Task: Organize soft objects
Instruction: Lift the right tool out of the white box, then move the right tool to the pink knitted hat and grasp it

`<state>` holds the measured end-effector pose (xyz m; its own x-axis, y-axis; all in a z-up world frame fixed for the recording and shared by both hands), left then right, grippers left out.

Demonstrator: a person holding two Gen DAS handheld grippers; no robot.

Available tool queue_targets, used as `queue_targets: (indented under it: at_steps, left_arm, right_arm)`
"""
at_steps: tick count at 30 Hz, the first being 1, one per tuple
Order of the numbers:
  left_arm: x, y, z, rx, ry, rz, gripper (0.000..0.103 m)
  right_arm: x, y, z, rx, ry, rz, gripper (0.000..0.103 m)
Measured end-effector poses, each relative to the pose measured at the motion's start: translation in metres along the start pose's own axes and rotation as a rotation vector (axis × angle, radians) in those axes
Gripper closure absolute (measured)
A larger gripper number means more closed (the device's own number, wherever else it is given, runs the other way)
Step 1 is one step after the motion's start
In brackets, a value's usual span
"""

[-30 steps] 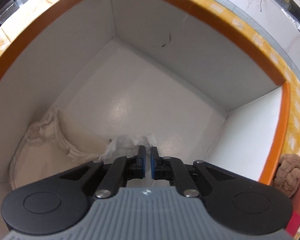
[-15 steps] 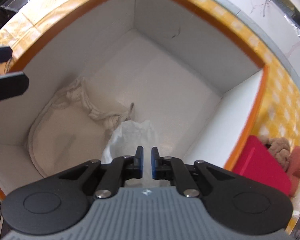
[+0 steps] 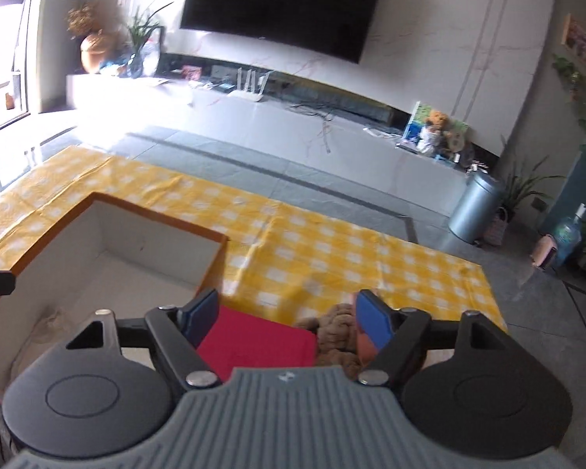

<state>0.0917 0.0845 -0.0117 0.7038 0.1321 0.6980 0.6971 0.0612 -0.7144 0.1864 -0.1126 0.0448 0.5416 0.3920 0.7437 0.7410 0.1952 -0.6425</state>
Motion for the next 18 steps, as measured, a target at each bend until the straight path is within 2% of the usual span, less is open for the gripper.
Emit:
queue_targets:
  at_steps: [5,9,14,15,18]
  left_arm:
    - [0.003,0.002,-0.044,-0.093,0.029,0.024,0.030]
    - [0.009,0.004,-0.078,-0.116,0.087,0.020,0.030]
    - [0.015,0.013,-0.129,-0.141,0.168,0.028,0.030]
    - [0.016,0.014,-0.137,-0.150,0.180,0.027,0.030]
    - [0.019,0.022,-0.165,-0.203,0.187,0.036,0.030]
  right_arm:
    - [-0.037,-0.007,-0.064,-0.064,0.278,-0.077,0.021]
    - [-0.066,-0.001,-0.103,-0.157,0.310,-0.026,0.021]
    - [-0.101,0.002,-0.160,-0.252,0.441,0.011,0.017]
    - [-0.111,0.004,-0.168,-0.244,0.473,0.033,0.016]
    - [-0.136,0.028,-0.175,-0.092,0.575,0.087,0.013]
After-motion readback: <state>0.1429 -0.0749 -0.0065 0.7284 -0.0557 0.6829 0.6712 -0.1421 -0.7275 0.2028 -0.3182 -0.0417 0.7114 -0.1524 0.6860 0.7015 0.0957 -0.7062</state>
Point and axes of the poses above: each gripper's, at about its wrist camera, not at the fingertips, and y roughly the way its jaws point, z to its left, x to its top, the point moved 10 cm from there along y, roughly the way its jaws point, and after that the axes turned 3 degrees about z, right-handed, at the moved point
